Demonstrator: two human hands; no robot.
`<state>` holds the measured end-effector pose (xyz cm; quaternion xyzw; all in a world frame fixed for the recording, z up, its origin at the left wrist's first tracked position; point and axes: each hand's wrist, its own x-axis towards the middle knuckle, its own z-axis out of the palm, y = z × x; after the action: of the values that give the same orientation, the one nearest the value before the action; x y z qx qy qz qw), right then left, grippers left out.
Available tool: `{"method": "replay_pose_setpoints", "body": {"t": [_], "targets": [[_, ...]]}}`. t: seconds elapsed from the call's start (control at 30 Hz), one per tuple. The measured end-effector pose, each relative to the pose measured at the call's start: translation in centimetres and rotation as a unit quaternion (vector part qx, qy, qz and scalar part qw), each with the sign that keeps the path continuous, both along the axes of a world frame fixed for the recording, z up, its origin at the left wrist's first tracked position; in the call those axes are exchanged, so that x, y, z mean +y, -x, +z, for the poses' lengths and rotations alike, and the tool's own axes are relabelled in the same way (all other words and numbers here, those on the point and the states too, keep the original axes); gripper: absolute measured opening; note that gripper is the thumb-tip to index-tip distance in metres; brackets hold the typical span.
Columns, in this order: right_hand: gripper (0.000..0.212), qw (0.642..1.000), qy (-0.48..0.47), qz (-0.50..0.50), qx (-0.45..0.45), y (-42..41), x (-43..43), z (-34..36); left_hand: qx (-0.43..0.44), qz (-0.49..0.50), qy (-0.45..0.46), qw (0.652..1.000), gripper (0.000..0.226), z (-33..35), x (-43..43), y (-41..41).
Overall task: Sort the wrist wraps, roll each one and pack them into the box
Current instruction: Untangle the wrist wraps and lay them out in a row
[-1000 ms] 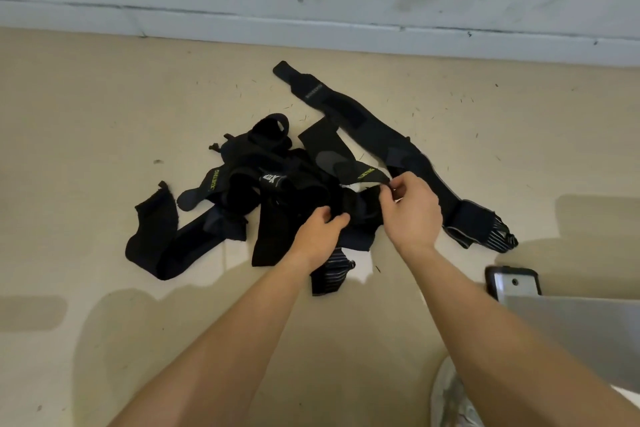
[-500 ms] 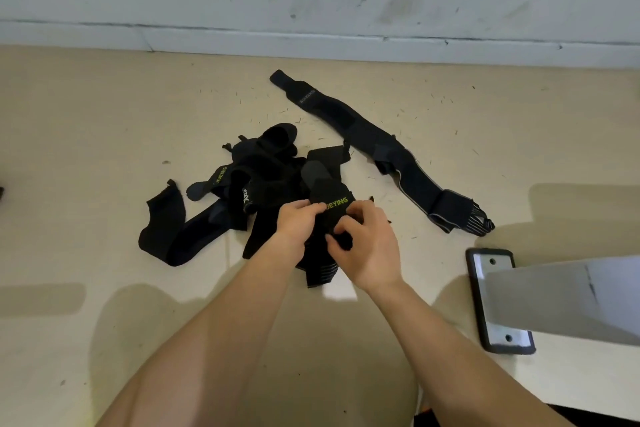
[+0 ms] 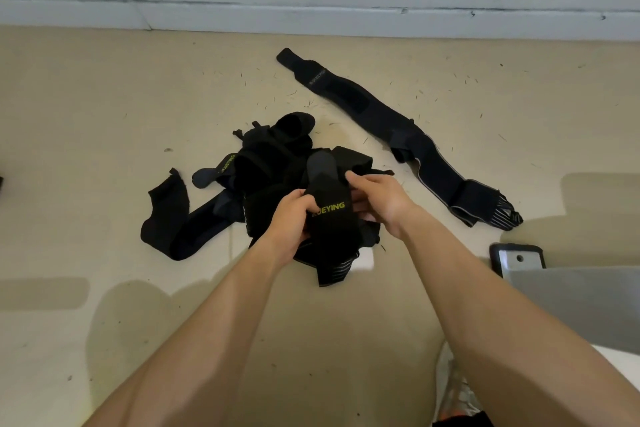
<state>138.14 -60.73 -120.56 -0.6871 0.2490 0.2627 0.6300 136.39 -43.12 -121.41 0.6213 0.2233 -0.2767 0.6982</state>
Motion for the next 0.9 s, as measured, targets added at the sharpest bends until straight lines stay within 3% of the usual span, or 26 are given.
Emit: {"method": "replay_pose_setpoints", "body": {"t": [0.1, 0.23, 0.33, 0.5, 0.67, 0.77, 0.83, 0.9], "targets": [[0.011, 0.997, 0.059, -0.001, -0.04, -0.5, 1.1, -1.0, 0.026, 0.052, -0.011, 0.998, 0.021, 0.0, -0.2, -0.5], [0.026, 0.998, 0.02, -0.002, -0.053, -0.6, 2.2, -1.7, -0.041, 0.015, -0.086, 0.995, 0.031, -0.1, -0.6, -0.9], [0.025, 0.995, 0.065, -0.053, -0.052, -1.1, 2.2, -1.9, -0.1, -0.026, -0.119, 0.987, 0.025, 0.5, -0.6, -0.9], [0.024, 0.982, 0.154, -0.089, -0.056, -2.0, 2.6, -2.2, -0.126, -0.046, -0.075, 0.988, 0.024, 2.8, 0.3, -0.5], [0.028, 0.973, 0.178, -0.138, 0.044, -1.3, -0.7, -3.5, -0.131, 0.04, 0.053, 0.989, 0.023, 7.6, 2.1, -1.8], [0.041, 0.963, 0.228, -0.134, -0.048, -0.4, 1.1, -1.4, -0.118, 0.087, 0.079, 0.986, 0.025, 10.0, 2.8, -2.6], [0.032, 0.975, 0.153, -0.088, -0.135, 0.2, 3.5, 1.6, -0.104, 0.11, 0.099, 0.983, 0.032, 11.1, 2.8, -3.2], [0.045, 0.991, -0.015, -0.034, -0.127, 0.9, 5.8, 5.6, -0.091, 0.132, 0.125, 0.979, 0.039, 12.6, 2.8, -3.6]]}}
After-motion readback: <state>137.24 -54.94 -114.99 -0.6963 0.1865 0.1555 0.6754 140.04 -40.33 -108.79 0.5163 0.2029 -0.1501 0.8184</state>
